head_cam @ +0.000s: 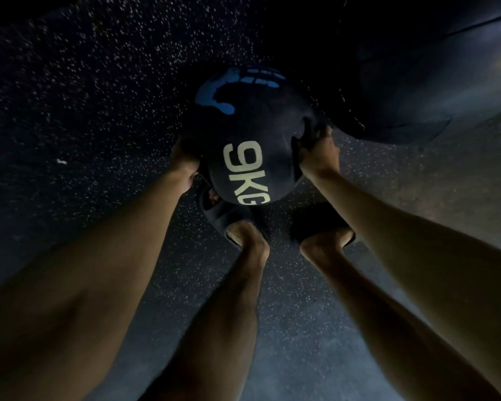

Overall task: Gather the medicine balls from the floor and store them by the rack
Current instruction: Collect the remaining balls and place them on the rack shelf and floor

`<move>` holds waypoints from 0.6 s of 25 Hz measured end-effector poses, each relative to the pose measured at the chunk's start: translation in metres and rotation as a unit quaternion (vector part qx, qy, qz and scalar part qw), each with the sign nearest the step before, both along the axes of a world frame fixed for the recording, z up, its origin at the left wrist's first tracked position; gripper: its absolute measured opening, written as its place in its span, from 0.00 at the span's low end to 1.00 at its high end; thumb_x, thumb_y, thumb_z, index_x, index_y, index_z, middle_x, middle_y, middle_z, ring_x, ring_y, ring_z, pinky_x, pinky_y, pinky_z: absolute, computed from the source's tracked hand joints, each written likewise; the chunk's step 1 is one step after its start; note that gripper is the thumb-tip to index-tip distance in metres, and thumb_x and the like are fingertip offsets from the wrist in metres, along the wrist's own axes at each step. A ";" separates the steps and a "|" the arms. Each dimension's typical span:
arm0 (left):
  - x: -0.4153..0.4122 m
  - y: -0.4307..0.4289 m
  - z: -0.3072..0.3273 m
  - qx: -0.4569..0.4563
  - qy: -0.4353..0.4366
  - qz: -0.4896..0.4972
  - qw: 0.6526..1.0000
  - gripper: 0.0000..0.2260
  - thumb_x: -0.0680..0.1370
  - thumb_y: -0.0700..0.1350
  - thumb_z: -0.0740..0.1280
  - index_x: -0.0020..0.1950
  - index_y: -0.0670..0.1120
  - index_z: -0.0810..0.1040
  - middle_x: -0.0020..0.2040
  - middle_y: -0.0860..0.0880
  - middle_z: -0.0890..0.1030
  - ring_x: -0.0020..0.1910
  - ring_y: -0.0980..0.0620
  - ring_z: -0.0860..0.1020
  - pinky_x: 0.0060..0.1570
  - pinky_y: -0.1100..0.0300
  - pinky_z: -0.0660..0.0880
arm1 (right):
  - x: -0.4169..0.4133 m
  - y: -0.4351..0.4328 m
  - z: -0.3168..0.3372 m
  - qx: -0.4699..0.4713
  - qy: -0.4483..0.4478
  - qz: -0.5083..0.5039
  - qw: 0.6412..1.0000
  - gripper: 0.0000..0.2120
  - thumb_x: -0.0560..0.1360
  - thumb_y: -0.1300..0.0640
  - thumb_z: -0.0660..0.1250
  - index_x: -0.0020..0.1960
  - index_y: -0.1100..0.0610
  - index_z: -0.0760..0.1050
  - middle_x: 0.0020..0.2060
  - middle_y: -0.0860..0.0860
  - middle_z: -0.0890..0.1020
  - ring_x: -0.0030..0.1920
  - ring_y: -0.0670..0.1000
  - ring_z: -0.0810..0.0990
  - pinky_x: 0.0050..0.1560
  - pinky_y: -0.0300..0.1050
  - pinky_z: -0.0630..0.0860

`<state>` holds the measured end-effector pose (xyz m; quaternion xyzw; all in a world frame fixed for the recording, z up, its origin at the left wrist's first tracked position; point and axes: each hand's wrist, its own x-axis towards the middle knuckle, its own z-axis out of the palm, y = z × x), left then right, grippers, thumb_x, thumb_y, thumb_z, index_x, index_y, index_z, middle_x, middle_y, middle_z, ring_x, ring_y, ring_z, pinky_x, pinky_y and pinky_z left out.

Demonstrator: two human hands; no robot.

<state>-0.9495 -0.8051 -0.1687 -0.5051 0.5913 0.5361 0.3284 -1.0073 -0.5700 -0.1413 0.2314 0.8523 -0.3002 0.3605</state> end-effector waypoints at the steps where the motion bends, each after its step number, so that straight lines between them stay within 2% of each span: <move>1: 0.001 -0.004 0.000 -0.002 -0.004 -0.004 1.000 0.15 0.84 0.40 0.58 0.70 0.48 0.71 0.61 0.51 0.78 0.46 0.57 0.74 0.34 0.71 0.72 | -0.009 -0.002 -0.008 -0.024 -0.006 -0.009 1.000 0.22 0.78 0.53 0.66 0.69 0.58 0.67 0.62 0.56 0.79 0.61 0.57 0.77 0.64 0.55 0.75; 3: 0.002 -0.011 -0.001 0.015 0.001 0.013 1.000 0.15 0.84 0.40 0.59 0.71 0.47 0.72 0.59 0.51 0.79 0.47 0.56 0.76 0.40 0.67 0.74 | -0.024 -0.005 -0.023 -0.068 -0.007 -0.050 0.996 0.21 0.75 0.59 0.68 0.68 0.57 0.71 0.59 0.53 0.81 0.60 0.54 0.80 0.64 0.54 0.77; 5: 0.002 -0.015 0.002 0.039 0.003 0.022 0.999 0.11 0.84 0.40 0.59 0.64 0.49 0.75 0.52 0.51 0.81 0.45 0.56 0.77 0.43 0.63 0.73 | -0.032 -0.007 -0.031 -0.069 -0.003 -0.040 0.997 0.20 0.76 0.62 0.68 0.68 0.59 0.74 0.59 0.54 0.81 0.59 0.53 0.80 0.63 0.52 0.78; 8: 0.002 -0.015 0.011 0.040 0.011 0.014 0.999 0.08 0.84 0.43 0.59 0.52 0.54 0.75 0.45 0.53 0.79 0.42 0.56 0.74 0.42 0.61 0.71 | -0.028 -0.005 -0.031 -0.047 0.003 -0.035 0.998 0.17 0.78 0.58 0.67 0.66 0.59 0.75 0.56 0.52 0.81 0.58 0.52 0.80 0.59 0.46 0.78; 10: 0.008 -0.015 0.026 0.043 0.012 0.002 0.999 0.09 0.85 0.44 0.58 0.51 0.54 0.76 0.43 0.53 0.78 0.39 0.56 0.72 0.40 0.61 0.68 | -0.022 -0.007 -0.020 -0.038 0.027 -0.037 0.998 0.15 0.78 0.54 0.67 0.64 0.57 0.76 0.56 0.53 0.82 0.55 0.52 0.81 0.55 0.47 0.78; 12: 0.022 -0.022 0.049 0.054 0.004 0.032 0.998 0.09 0.85 0.44 0.56 0.52 0.52 0.75 0.44 0.53 0.77 0.40 0.57 0.72 0.40 0.63 0.68 | -0.012 -0.012 0.001 -0.041 0.038 -0.035 0.998 0.13 0.78 0.50 0.68 0.59 0.56 0.79 0.53 0.54 0.84 0.50 0.52 0.82 0.50 0.47 0.79; 15: 0.048 -0.025 0.102 0.068 0.013 0.065 0.995 0.08 0.85 0.42 0.57 0.60 0.50 0.74 0.48 0.55 0.77 0.46 0.59 0.74 0.41 0.66 0.71 | -0.003 -0.021 0.052 -0.049 0.047 -0.048 0.997 0.14 0.76 0.49 0.70 0.56 0.57 0.80 0.48 0.55 0.84 0.45 0.55 0.83 0.46 0.50 0.81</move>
